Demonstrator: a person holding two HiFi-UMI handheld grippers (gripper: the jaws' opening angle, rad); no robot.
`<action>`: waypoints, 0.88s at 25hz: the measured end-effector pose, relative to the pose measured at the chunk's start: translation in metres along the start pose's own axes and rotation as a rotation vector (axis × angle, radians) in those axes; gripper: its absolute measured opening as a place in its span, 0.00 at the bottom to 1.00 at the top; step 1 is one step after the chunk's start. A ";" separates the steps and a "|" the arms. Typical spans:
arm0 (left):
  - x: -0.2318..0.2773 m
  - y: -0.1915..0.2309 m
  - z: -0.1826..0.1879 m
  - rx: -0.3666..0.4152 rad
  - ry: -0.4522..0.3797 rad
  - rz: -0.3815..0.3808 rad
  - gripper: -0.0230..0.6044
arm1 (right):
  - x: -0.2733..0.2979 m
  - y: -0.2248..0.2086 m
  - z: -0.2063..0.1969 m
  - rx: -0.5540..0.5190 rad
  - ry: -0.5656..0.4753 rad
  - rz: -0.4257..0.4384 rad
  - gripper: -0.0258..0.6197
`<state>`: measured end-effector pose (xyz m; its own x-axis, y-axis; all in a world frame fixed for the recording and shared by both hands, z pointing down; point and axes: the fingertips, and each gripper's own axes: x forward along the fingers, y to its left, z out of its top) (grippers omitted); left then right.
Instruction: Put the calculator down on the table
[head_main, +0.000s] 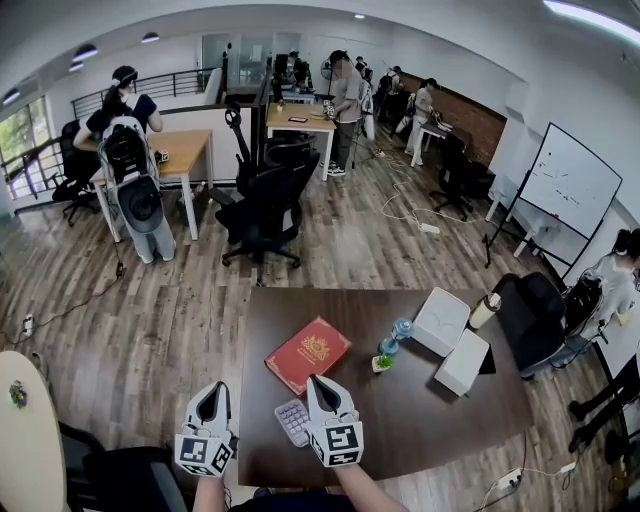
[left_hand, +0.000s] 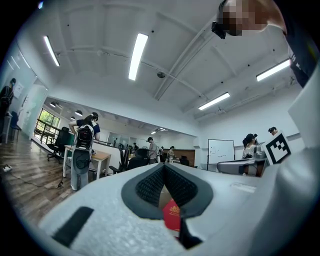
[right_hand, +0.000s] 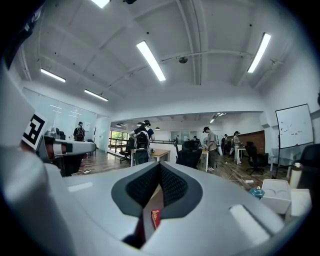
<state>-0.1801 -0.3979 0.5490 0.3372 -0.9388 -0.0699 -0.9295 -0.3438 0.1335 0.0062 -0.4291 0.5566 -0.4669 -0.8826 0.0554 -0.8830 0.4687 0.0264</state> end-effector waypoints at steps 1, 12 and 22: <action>0.000 0.000 0.000 0.001 0.004 0.000 0.03 | -0.001 0.000 0.000 0.000 0.002 -0.003 0.05; 0.002 -0.003 -0.002 0.013 0.009 0.001 0.03 | -0.002 -0.008 -0.006 0.022 0.004 -0.031 0.05; 0.001 -0.001 -0.005 0.012 0.017 0.006 0.03 | -0.001 -0.001 -0.014 0.030 0.019 0.004 0.05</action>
<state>-0.1779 -0.3989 0.5533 0.3341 -0.9411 -0.0525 -0.9331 -0.3381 0.1225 0.0083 -0.4279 0.5705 -0.4698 -0.8796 0.0742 -0.8822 0.4709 -0.0035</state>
